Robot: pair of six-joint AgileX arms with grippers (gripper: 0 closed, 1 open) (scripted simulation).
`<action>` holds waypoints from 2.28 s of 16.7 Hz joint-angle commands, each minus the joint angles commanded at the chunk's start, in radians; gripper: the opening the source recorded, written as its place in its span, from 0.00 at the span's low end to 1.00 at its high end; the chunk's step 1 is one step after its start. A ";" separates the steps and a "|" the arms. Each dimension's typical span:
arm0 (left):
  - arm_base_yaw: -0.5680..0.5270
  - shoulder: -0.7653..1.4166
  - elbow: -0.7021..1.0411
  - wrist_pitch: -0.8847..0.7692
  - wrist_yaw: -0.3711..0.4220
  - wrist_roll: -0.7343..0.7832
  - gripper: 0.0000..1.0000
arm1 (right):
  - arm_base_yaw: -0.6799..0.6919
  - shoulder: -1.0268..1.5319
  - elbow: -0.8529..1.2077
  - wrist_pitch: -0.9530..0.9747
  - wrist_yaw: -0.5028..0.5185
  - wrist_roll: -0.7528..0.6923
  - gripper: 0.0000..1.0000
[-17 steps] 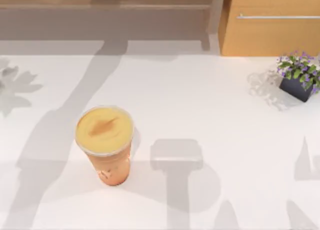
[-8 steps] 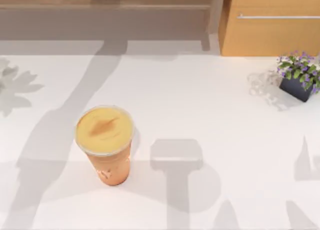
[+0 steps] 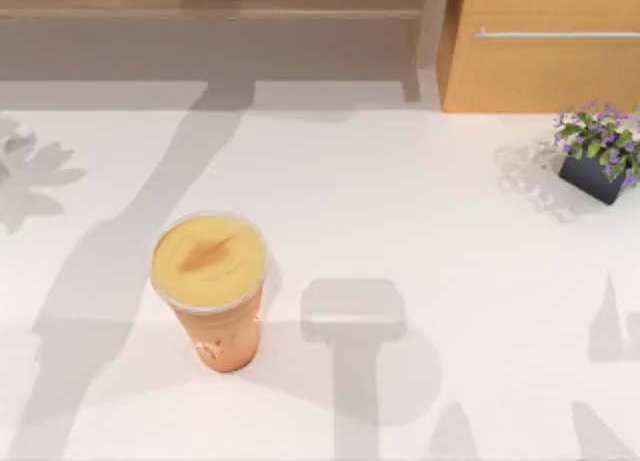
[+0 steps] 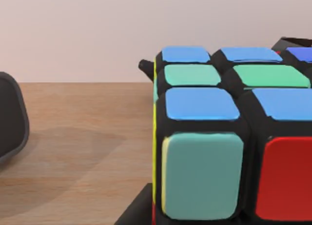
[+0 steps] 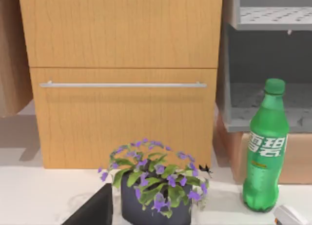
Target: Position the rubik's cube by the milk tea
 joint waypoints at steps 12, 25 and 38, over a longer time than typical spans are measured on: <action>-0.006 -0.006 0.010 -0.019 -0.015 0.001 0.00 | 0.000 0.000 0.000 0.000 0.000 0.000 1.00; 0.009 -0.103 0.040 -0.128 0.042 0.045 0.00 | 0.000 0.000 0.000 0.000 0.000 0.000 1.00; 0.216 -0.376 -0.539 -0.965 0.311 -0.022 0.00 | 0.000 0.000 0.000 0.000 0.000 0.000 1.00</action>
